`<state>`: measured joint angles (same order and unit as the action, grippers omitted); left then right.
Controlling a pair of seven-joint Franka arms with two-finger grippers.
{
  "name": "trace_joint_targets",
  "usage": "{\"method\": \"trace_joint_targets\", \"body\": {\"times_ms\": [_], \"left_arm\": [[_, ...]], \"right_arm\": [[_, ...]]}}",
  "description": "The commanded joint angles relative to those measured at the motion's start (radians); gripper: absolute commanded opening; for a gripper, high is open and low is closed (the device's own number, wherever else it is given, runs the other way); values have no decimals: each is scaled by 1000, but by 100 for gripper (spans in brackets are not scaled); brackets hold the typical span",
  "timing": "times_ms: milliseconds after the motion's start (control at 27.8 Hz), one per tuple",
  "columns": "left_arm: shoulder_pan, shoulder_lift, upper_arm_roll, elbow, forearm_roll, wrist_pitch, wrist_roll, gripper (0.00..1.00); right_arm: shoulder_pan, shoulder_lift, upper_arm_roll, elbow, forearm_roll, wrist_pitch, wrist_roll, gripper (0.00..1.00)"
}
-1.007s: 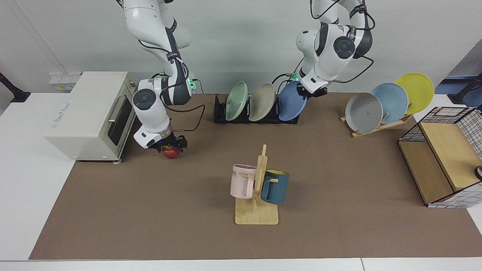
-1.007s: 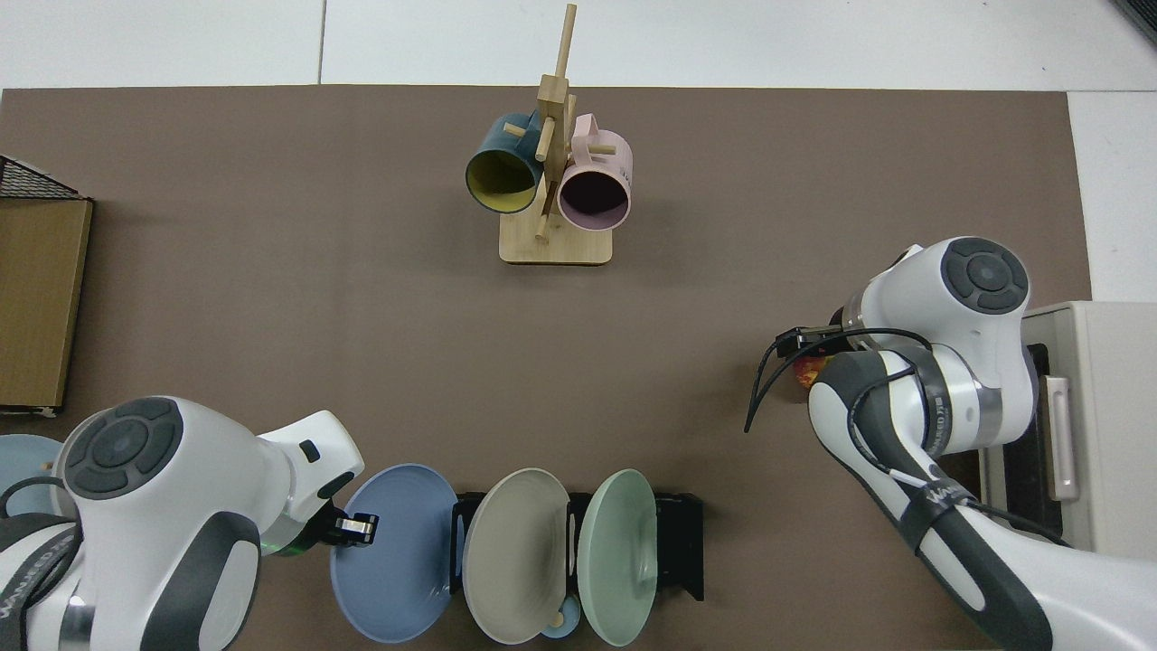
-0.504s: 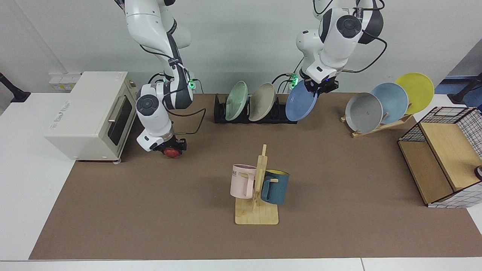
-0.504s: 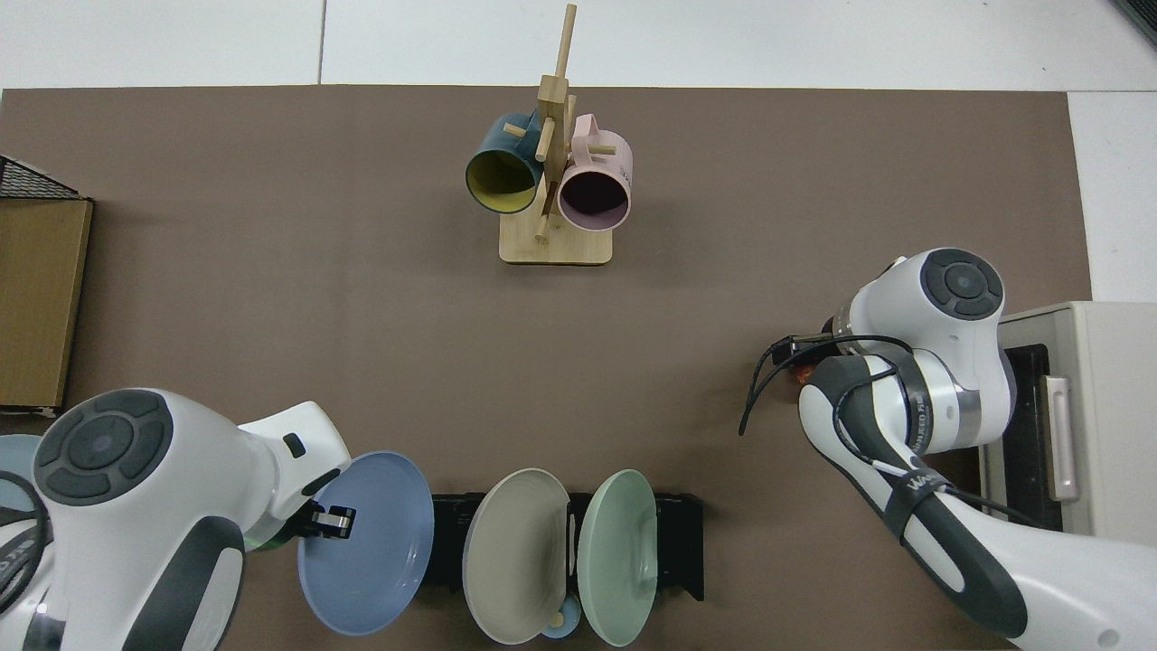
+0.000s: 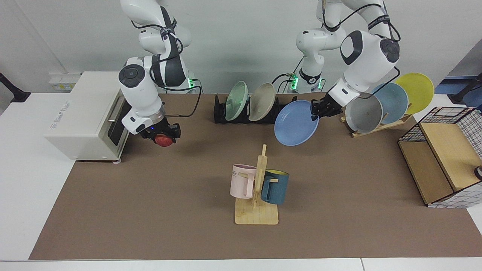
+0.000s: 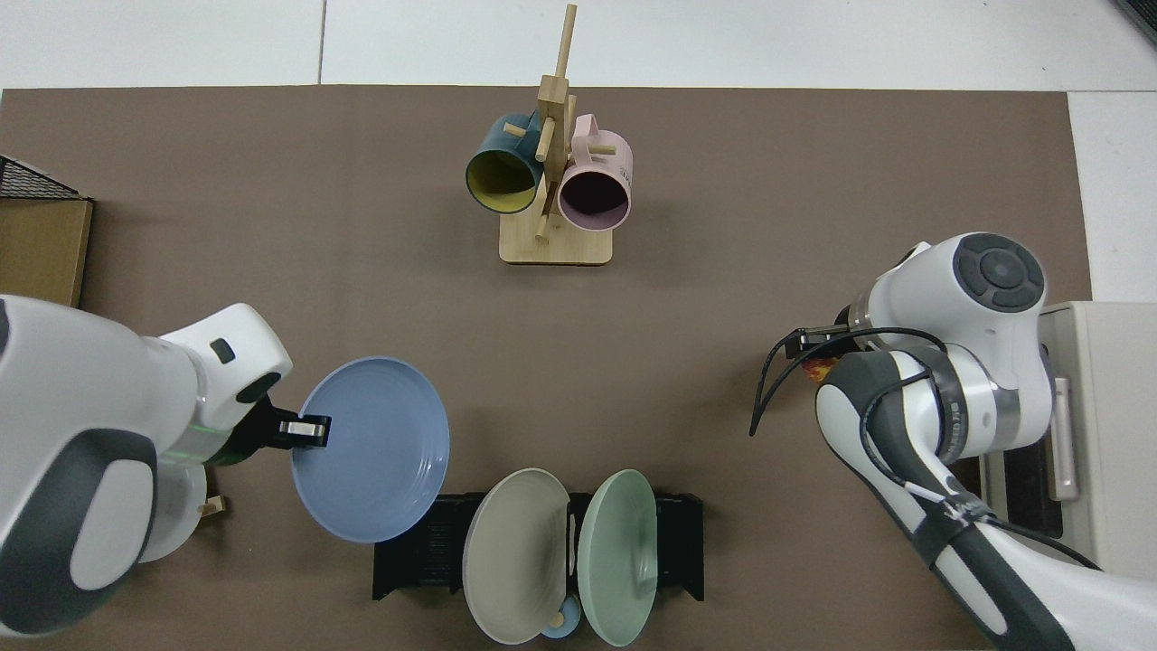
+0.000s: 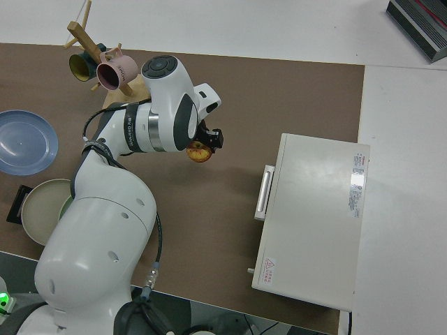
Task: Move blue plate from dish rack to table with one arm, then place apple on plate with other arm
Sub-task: 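Lift the blue plate out of the rack with the left gripper, then set the blue plate down, release it while the right gripper grasps the apple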
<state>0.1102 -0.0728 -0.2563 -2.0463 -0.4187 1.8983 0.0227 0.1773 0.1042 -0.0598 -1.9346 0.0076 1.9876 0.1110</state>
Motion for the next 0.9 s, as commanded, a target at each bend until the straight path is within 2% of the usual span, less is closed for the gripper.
{"method": "trace_joint_targets", "body": {"times_ms": [0,252,468,719,791,863], "left_arm": [[-10,119,-17,40,-155,117,9,0],[-21,220,-152,26,-164,338,10,0],[-44,258,-204,-11,-152,430,17,0],[-67,254,-248,-64,-124,492,23,0],[-69,248,-250,-69,-124,492,20,4],[-75,243,-267,-87,-121,502,25,13]], "right_arm": [[-7,12,3,120,-14,-105,10,0],[-1,-8,-5,184,-11,-204,-7,0],[-10,-17,0,181,-9,-194,-5,0],[-10,-18,0,178,-5,-194,-5,0],[-10,-18,0,178,-5,-194,-5,0],[-10,-20,0,177,-1,-194,-5,0]]}}
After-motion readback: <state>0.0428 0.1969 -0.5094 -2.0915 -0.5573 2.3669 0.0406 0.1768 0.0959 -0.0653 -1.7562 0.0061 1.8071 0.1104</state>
